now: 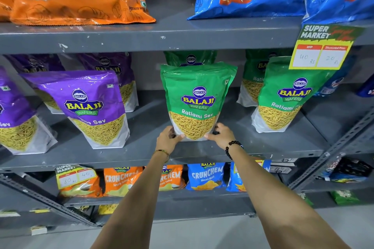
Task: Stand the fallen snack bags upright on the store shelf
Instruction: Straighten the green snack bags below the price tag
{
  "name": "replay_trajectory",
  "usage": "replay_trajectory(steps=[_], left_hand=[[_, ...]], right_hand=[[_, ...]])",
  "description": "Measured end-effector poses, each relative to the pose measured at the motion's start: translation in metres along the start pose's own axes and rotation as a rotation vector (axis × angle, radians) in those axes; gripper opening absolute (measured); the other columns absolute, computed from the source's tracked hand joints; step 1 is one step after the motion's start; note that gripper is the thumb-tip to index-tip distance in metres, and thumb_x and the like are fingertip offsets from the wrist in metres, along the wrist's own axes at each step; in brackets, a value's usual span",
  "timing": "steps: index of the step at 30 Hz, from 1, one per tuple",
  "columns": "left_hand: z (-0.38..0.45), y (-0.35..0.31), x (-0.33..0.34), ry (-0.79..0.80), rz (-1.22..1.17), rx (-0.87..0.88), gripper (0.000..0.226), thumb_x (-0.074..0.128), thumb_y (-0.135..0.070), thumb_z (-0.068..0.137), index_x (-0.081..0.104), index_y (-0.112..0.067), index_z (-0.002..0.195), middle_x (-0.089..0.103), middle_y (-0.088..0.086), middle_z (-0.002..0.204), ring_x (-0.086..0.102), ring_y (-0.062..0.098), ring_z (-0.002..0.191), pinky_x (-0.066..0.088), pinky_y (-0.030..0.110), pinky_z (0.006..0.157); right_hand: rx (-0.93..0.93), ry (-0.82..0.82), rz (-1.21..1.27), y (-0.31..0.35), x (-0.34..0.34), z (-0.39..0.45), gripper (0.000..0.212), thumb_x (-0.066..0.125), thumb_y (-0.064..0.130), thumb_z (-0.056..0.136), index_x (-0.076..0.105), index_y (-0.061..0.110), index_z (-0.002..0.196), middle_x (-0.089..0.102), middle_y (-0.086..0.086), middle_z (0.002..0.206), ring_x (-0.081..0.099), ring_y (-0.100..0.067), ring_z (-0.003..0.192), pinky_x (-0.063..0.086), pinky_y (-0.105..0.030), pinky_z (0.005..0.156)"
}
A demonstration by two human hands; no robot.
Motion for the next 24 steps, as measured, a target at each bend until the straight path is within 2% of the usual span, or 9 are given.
replay_trajectory(steps=[4,9,12,15,17,20,24], left_hand=[[-0.001,0.0,0.0,0.006,0.004,-0.003,0.038,0.066,-0.017,0.083,0.054,-0.002,0.115,0.063,0.014,0.125,0.058,0.027,0.112,0.042,0.028,0.089],[-0.003,-0.003,-0.001,0.012,0.01,-0.006,0.042,0.068,-0.016,0.082,0.053,-0.004,0.12,0.061,0.014,0.128,0.058,0.029,0.115,0.045,0.035,0.097],[-0.007,0.006,-0.004,-0.023,0.03,-0.032,0.051,0.069,-0.014,0.081,0.047,-0.004,0.126,0.059,0.015,0.131,0.056,0.031,0.119,0.044,0.042,0.102],[-0.015,0.011,0.0,-0.043,0.26,-0.003,0.052,0.069,-0.018,0.08,0.046,-0.01,0.127,0.059,0.013,0.128,0.055,0.032,0.117,0.042,0.045,0.104],[-0.025,0.011,0.007,-0.074,0.428,0.032,0.051,0.065,-0.024,0.082,0.044,-0.012,0.127,0.058,0.012,0.128,0.055,0.032,0.115,0.037,0.047,0.108],[-0.041,0.011,0.019,-0.126,0.531,0.041,0.05,0.058,-0.028,0.087,0.041,-0.009,0.13,0.054,0.014,0.13,0.046,0.033,0.125,0.032,0.045,0.111],[-0.064,0.012,0.042,-0.184,0.508,0.031,0.05,0.057,-0.031,0.088,0.044,-0.004,0.129,0.051,0.019,0.135,0.038,0.035,0.133,0.033,0.044,0.111]], right_hand=[[-0.002,-0.001,0.008,0.0,0.001,0.0,0.042,0.072,0.014,0.077,0.056,0.005,0.115,0.064,-0.012,0.123,0.059,-0.027,0.113,0.045,-0.035,0.095],[0.002,0.0,0.015,-0.002,0.001,0.001,0.044,0.073,0.016,0.076,0.056,0.006,0.116,0.063,-0.012,0.124,0.059,-0.027,0.115,0.045,-0.035,0.095],[0.008,-0.018,-0.04,-0.007,0.0,-0.006,0.055,0.073,0.014,0.076,0.049,0.005,0.125,0.056,-0.011,0.133,0.053,-0.028,0.122,0.043,-0.034,0.096],[-0.025,-0.015,-0.236,-0.013,0.003,-0.016,0.077,0.07,0.015,0.078,0.029,0.009,0.143,0.034,-0.01,0.151,0.035,-0.028,0.138,0.033,-0.038,0.109],[-0.041,-0.031,-0.342,-0.022,-0.001,-0.024,0.08,0.068,0.022,0.081,0.022,0.012,0.146,0.023,-0.01,0.156,0.024,-0.028,0.143,0.029,-0.04,0.113],[0.0,-0.084,-0.348,-0.041,-0.021,-0.034,0.08,0.066,0.026,0.082,0.02,0.013,0.147,0.019,-0.011,0.157,0.017,-0.028,0.146,0.024,-0.041,0.116],[0.025,-0.166,-0.351,-0.064,-0.061,-0.043,0.078,0.066,0.024,0.083,0.022,0.011,0.146,0.019,-0.012,0.157,0.016,-0.028,0.146,0.024,-0.042,0.116]])
Point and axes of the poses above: each hand's wrist, its own z-axis towards the middle knuckle, its own x-axis out of the palm, y = z × x, the point moved 10 cm from there along z, towards the middle knuckle
